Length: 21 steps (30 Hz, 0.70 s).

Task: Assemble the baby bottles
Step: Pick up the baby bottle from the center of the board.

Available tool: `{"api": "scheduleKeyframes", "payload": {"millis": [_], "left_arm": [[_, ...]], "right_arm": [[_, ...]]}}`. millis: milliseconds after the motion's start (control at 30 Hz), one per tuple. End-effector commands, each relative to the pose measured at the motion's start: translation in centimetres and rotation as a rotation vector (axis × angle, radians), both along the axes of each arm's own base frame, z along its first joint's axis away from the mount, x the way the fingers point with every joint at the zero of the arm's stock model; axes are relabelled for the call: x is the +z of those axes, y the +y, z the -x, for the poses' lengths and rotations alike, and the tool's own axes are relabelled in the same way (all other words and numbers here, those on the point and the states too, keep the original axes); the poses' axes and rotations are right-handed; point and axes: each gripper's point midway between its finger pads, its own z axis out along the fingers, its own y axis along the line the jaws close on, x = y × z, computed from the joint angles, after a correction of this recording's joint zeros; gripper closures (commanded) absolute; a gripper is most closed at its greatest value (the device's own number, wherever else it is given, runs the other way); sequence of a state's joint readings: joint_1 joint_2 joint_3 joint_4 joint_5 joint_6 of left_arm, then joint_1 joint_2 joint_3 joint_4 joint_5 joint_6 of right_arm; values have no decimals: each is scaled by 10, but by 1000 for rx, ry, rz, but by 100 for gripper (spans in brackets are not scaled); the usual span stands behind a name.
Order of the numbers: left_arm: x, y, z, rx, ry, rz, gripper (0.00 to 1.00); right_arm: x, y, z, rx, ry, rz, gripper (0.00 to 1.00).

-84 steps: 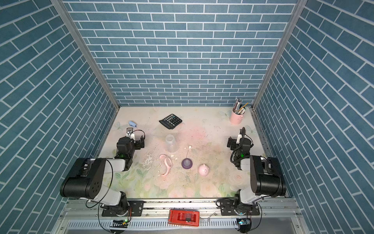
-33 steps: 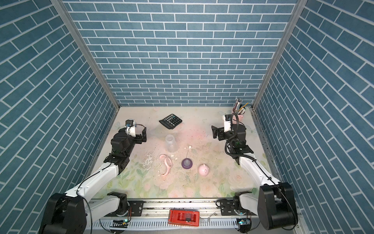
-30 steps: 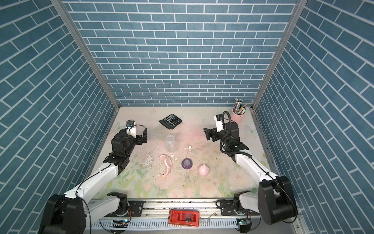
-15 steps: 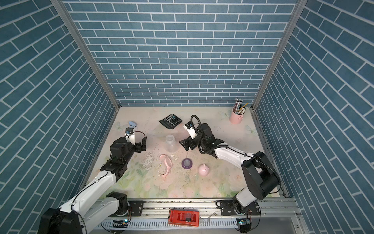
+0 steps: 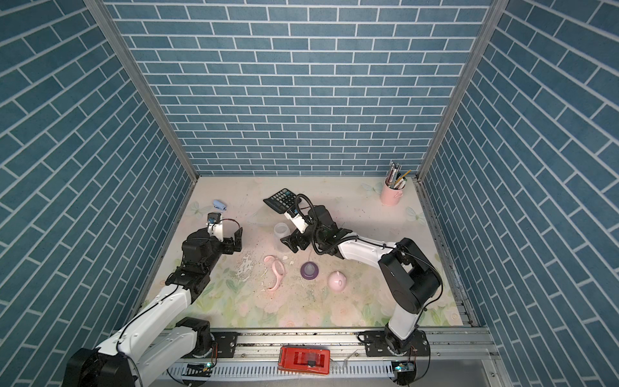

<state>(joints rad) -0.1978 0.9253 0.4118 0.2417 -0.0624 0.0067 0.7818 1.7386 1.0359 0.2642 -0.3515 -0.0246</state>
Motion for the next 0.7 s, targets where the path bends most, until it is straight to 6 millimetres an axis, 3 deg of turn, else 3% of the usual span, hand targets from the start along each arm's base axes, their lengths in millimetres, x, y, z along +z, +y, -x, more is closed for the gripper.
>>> {"api": "scheduleKeyframes", "payload": {"millis": [0,467,667], "left_arm": [[-4,-1,0,1,13,3,0],[-10,-3,-5,-11,29,-8,0],[-11,-5,-7,-19,35,-13,0]], "right_arm": [[2,15,-4,41,-73,-3,5],[-17,39,-10,54,-99,18,9],[-22,42,-15,40,-111,18,17]]}}
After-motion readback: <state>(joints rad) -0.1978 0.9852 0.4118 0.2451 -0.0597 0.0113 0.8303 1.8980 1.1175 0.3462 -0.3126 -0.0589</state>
